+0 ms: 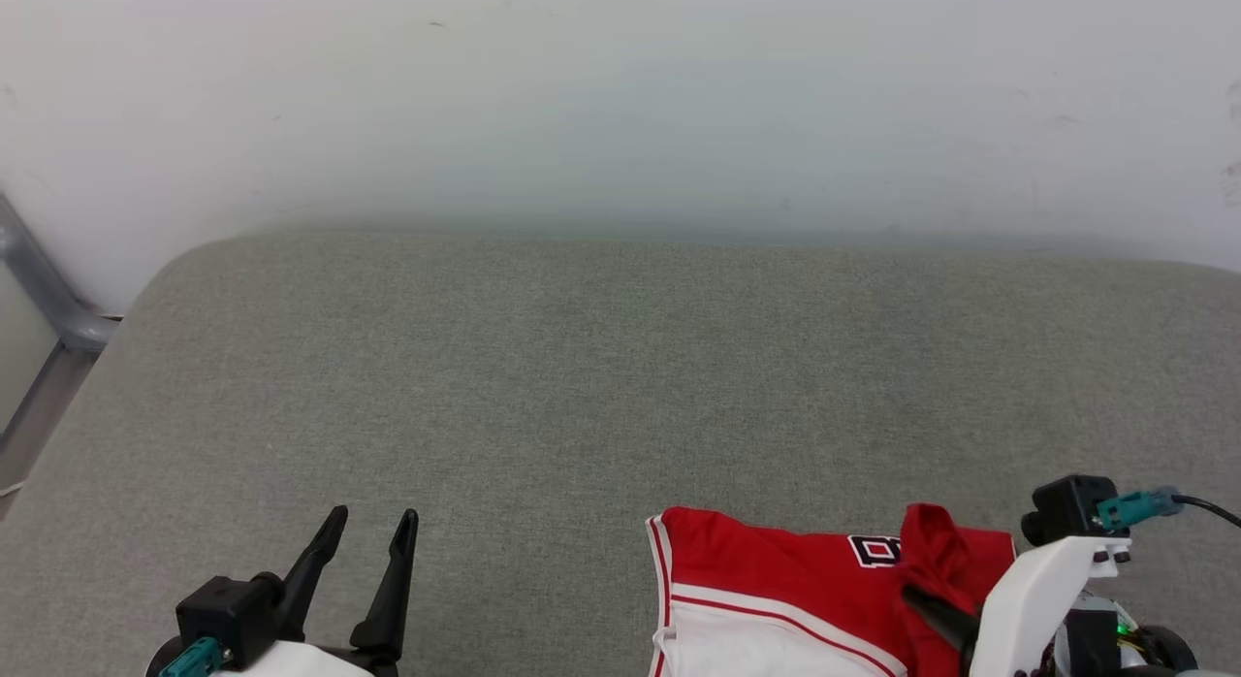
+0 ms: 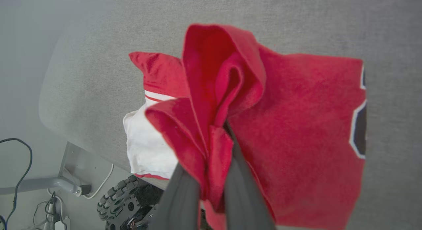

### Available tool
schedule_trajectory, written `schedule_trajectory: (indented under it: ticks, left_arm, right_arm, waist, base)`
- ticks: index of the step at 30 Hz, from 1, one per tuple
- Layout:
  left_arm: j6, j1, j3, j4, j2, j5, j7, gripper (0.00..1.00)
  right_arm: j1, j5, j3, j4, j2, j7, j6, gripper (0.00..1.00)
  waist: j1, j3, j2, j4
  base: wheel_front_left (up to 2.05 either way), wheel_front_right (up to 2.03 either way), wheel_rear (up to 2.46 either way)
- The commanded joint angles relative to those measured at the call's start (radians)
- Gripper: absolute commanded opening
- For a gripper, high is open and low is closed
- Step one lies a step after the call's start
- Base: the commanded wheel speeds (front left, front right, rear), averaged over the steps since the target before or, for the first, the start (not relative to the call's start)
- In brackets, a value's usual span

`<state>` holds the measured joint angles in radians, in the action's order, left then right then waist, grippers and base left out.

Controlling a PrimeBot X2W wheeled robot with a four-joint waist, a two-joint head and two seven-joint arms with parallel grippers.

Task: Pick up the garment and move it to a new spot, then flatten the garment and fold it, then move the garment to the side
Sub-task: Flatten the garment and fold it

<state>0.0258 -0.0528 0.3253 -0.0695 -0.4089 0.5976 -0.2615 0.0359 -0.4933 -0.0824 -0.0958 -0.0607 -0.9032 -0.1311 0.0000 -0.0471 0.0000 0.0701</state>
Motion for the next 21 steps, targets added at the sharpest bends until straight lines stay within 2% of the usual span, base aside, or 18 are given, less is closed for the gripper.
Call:
schedule_trajectory:
  ticks: [1,6,11,17,21]
  left_arm:
    - [-0.005,-0.008,-0.004,-0.002,0.003,-0.006,-0.005,1.00]
    - [-0.008,-0.012,-0.011,-0.008,0.009,-0.010,-0.005,1.00]
    - [-0.015,-0.011,-0.011,-0.014,0.013,-0.014,-0.005,1.00]
    - [-0.021,0.003,0.001,-0.021,0.022,-0.015,-0.005,1.00]
    - [-0.023,0.004,0.001,-0.024,0.022,-0.016,-0.005,1.00]
  right_arm:
    - [-0.011,-0.014,0.016,-0.008,0.007,-0.003,0.001,0.00]
    - [-0.013,-0.132,0.101,0.032,0.012,0.052,0.001,0.00]
    - [-0.019,-0.265,0.182,0.154,0.011,0.151,0.001,0.00]
    - [-0.075,-0.307,0.277,0.323,0.011,0.291,0.001,0.00]
    - [-0.135,-0.312,0.305,0.426,0.011,0.364,0.001,0.00]
  waist:
    - [0.0000,-0.001,0.0000,0.004]
    - [0.0000,-0.004,0.0000,0.015]
    - [0.0000,-0.007,0.0000,0.027]
    - [0.0000,-0.005,0.0000,0.046]
    - [0.0000,-0.004,0.0000,0.055]
  base:
    - [0.00,0.00,0.00]
    - [0.00,0.00,0.00]
    - [0.00,0.00,0.00]
    - [0.00,0.00,0.00]
    - [0.00,0.00,0.00]
